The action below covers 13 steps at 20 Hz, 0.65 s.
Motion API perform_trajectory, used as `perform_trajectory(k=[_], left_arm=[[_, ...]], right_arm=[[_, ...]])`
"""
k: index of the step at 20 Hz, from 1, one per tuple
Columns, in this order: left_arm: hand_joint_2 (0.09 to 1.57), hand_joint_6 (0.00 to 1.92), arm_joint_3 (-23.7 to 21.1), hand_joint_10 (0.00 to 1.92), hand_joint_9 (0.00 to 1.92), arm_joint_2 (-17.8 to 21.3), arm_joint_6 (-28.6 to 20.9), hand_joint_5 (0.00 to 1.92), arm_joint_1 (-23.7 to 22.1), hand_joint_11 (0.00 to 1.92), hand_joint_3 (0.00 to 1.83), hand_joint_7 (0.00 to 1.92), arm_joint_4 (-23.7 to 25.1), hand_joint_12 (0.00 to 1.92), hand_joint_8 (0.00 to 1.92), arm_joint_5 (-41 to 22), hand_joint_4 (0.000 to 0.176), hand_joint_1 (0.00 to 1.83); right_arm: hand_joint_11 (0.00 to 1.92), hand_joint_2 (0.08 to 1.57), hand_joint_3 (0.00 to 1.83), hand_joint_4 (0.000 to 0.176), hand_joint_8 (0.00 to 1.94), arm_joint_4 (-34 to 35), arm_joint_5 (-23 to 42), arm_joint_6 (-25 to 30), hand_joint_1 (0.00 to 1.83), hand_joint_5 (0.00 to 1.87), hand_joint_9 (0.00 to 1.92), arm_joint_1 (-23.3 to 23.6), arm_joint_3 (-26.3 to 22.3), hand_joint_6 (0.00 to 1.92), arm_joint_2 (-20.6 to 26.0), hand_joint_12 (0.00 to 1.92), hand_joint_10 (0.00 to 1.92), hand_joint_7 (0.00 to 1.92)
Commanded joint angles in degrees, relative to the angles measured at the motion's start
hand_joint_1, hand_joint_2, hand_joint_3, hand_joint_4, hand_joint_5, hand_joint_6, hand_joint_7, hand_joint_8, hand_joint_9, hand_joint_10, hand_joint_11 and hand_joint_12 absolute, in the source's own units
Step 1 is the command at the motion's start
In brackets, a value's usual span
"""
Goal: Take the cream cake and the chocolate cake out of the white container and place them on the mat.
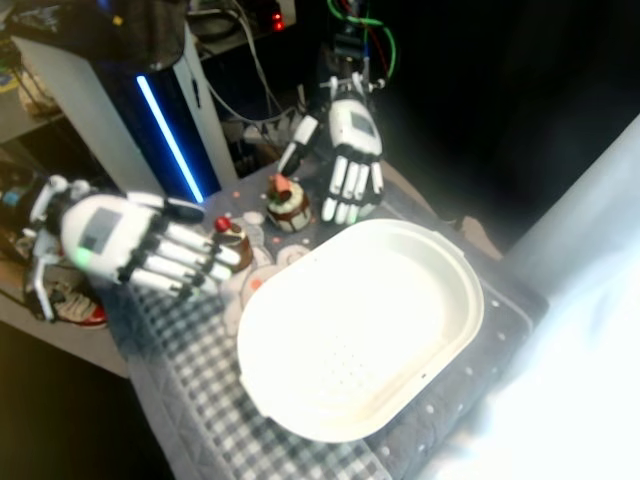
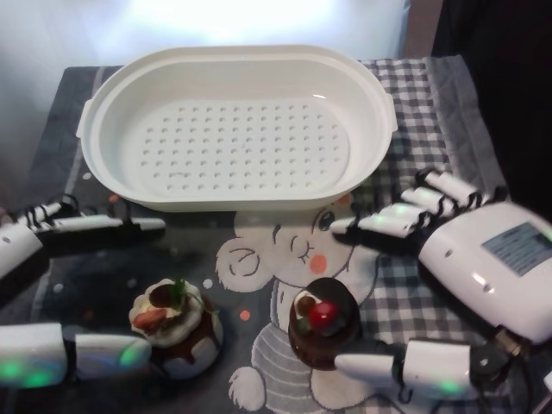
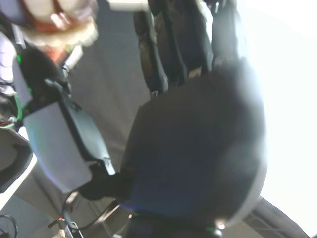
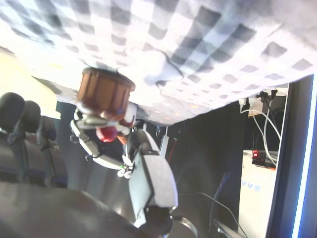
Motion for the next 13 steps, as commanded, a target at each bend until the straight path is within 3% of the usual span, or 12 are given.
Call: perform_trajectory(k=[1, 2, 3, 4, 5, 6, 7, 8, 10, 11, 13], left_arm=[[0.94, 0.0, 0.1, 0.03, 0.52, 0.6, -0.5, 0.51, -0.4, 0.02, 0.01, 0.57, 0.7, 1.08, 0.01, -9.3, 0.011, 0.54], [0.98, 0.01, 0.2, 0.04, 0.57, 1.1, -0.5, 0.54, -0.4, 0.08, 0.01, 0.61, 0.1, 1.05, 0.02, -11.1, 0.0, 0.53], [1.0, 0.03, 0.5, 0.07, 0.65, 1.6, -0.5, 0.61, -0.4, 0.23, 0.0, 0.68, -0.5, 1.07, 0.04, -13.4, 0.0, 0.49], [1.01, 0.04, 0.8, 0.09, 0.69, 2.1, -0.5, 0.65, -0.4, 0.28, 0.0, 0.72, -1.2, 1.08, 0.05, -15.5, 0.0, 0.5], [1.04, 0.04, 1.3, 0.15, 0.8, 3.1, -0.5, 0.76, -0.6, 0.38, 0.0, 0.83, -2.0, 1.13, 0.07, -19.8, 0.0, 0.6], [1.04, 0.04, 1.3, 0.15, 0.8, 3.2, -0.5, 0.76, -0.7, 0.38, 0.0, 0.83, -2.2, 1.13, 0.07, -20.4, 0.0, 0.6], [1.13, 0.04, 1.5, 0.18, 0.88, 4.0, 0.1, 0.82, -1.0, 0.49, 0.0, 0.92, -2.8, 1.09, 0.07, -23.3, 0.0, 0.5], [1.2, 0.04, 1.6, 0.18, 0.95, 4.5, 0.7, 0.86, -1.3, 0.58, 0.0, 0.98, -3.1, 1.03, 0.06, -25.0, 0.0, 0.37], [1.3, 0.01, 1.9, 0.16, 0.99, 6.0, 2.3, 0.84, -2.5, 0.58, 0.0, 0.99, -3.5, 1.12, 0.03, -29.5, 0.0, 0.33], [1.24, 0.02, 2.3, 0.17, 1.02, 6.8, 2.5, 0.87, -3.1, 0.62, 0.0, 1.03, -3.5, 1.17, 0.03, -31.7, 0.0, 0.37], [1.25, 0.0, 3.3, 0.14, 0.98, 8.1, 2.5, 0.83, -4.4, 0.57, 0.0, 0.98, -3.4, 1.19, 0.01, -33.7, 0.0, 0.44]], right_arm=[[0.11, 0.93, 0.01, 0.0, 0.52, -1.7, 9.7, 0.2, 0.56, 0.55, 0.35, 0.2, -0.2, 0.18, 0.8, 1.54, 0.96, 0.52], [0.1, 0.94, 0.01, 0.0, 0.65, -1.5, 11.5, 0.2, 0.55, 0.53, 0.35, 0.2, -0.2, 0.26, 1.4, 1.58, 1.02, 0.48], [0.15, 0.95, 0.02, 0.0, 0.84, -1.1, 14.0, 0.2, 0.62, 0.45, 0.37, 0.2, -0.1, 0.5, 2.2, 1.6, 1.11, 0.45], [0.16, 0.95, 0.01, 0.0, 0.9, -0.7, 16.5, 0.2, 0.63, 0.39, 0.38, 0.2, 0.1, 0.66, 2.3, 1.58, 1.12, 0.44], [0.24, 0.95, 0.01, 0.0, 0.86, 0.1, 21.6, 0.2, 0.64, 0.44, 0.44, 0.2, 0.4, 0.69, 3.9, 1.46, 1.05, 0.52], [0.24, 0.95, 0.01, 0.0, 0.86, 0.3, 22.9, 0.2, 0.64, 0.44, 0.44, 0.2, 0.5, 0.69, 4.3, 1.46, 1.05, 0.52], [0.16, 0.98, 0.02, 0.0, 0.86, 0.9, 26.4, 0.2, 0.54, 0.41, 0.4, 0.2, 0.9, 0.7, 5.1, 1.46, 1.03, 0.49], [0.14, 0.98, 0.03, 0.0, 0.89, 1.5, 28.9, 0.2, 0.58, 0.36, 0.38, 0.2, 1.1, 0.76, 5.4, 1.49, 1.05, 0.45], [0.02, 0.99, 0.03, 0.0, 1.02, 4.2, 31.9, 0.2, 0.75, 0.21, 0.26, 0.2, 2.0, 0.93, 7.2, 1.69, 1.21, 0.34], [0.0, 1.03, 0.07, 0.0, 1.14, 4.3, 31.9, 0.2, 0.68, 0.17, 0.24, 0.2, 2.9, 1.11, 8.0, 1.75, 1.27, 0.33], [0.07, 0.91, 0.32, 0.0, 1.24, 4.2, 31.9, 0.2, 0.63, 0.12, 0.25, 0.3, 4.2, 1.27, 8.7, 1.83, 1.35, 0.33]])
